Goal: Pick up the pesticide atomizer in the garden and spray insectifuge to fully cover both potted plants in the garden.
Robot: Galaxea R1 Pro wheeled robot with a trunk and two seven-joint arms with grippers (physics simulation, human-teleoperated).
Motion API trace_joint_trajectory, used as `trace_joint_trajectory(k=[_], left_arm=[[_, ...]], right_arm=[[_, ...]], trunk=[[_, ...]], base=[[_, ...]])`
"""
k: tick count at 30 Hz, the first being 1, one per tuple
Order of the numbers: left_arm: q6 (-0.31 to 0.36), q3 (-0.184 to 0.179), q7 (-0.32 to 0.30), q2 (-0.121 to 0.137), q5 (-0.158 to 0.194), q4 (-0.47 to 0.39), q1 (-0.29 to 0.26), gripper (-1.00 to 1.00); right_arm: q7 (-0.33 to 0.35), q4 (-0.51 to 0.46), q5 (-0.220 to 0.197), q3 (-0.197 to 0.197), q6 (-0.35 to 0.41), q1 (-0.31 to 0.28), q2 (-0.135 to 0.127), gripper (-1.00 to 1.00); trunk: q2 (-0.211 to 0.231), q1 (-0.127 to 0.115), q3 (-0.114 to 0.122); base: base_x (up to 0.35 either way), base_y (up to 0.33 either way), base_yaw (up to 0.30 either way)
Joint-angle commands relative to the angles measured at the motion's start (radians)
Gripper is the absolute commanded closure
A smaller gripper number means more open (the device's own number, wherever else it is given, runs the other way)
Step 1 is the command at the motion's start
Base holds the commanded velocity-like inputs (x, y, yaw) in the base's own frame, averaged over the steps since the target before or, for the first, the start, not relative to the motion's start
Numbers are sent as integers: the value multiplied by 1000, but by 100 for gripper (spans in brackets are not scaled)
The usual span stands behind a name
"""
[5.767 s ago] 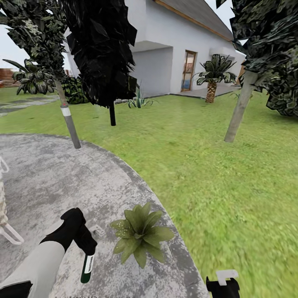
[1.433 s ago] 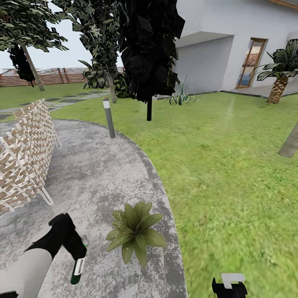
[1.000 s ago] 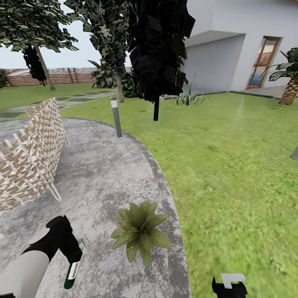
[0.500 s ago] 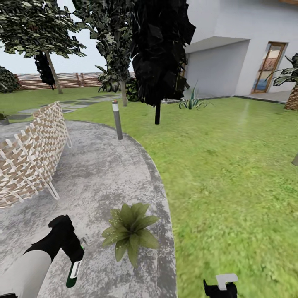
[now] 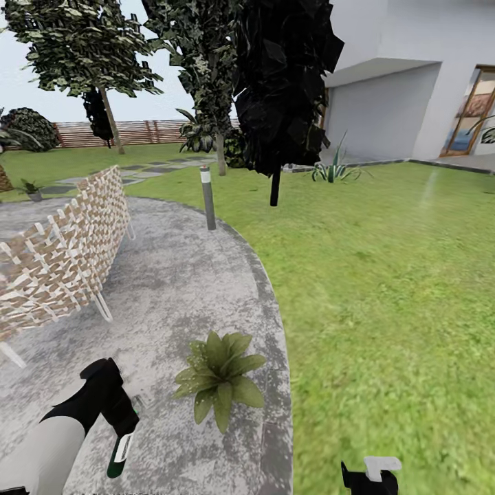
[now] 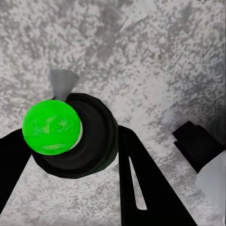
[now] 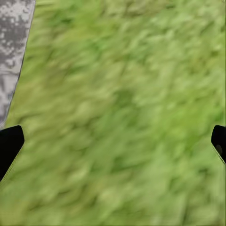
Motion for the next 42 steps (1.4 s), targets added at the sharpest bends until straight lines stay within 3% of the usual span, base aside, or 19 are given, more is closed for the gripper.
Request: trace_joint_trajectory(k=[1, 10, 17, 31, 42], left_arm=[[9, 5, -8, -2, -6, 0, -1, 100], [42, 6, -8, -3, -6, 2, -1, 100], [46, 6, -8, -3, -6, 1, -1, 100], [70, 6, -8, -18, -4, 1, -1, 100], [74, 8, -8, -17, -4, -10, -2, 100]], right_arm=[[-4, 1, 10, -6, -3, -1, 0, -100], [-1, 1, 13, -4, -5, 0, -1, -100], [-2, 1, 12, -4, -5, 0, 0, -100], [-2, 1, 12, -4, -5, -1, 0, -100], [-3, 1, 12, -4, -5, -1, 0, -100]], trunk=[[0, 0, -1], [0, 0, -1], [0, 0, -1], [0, 0, -1], [0, 0, -1]], base=[[110, -218, 277], [112, -251, 82], [-127, -254, 14], [-56, -258, 258], [76, -265, 71]])
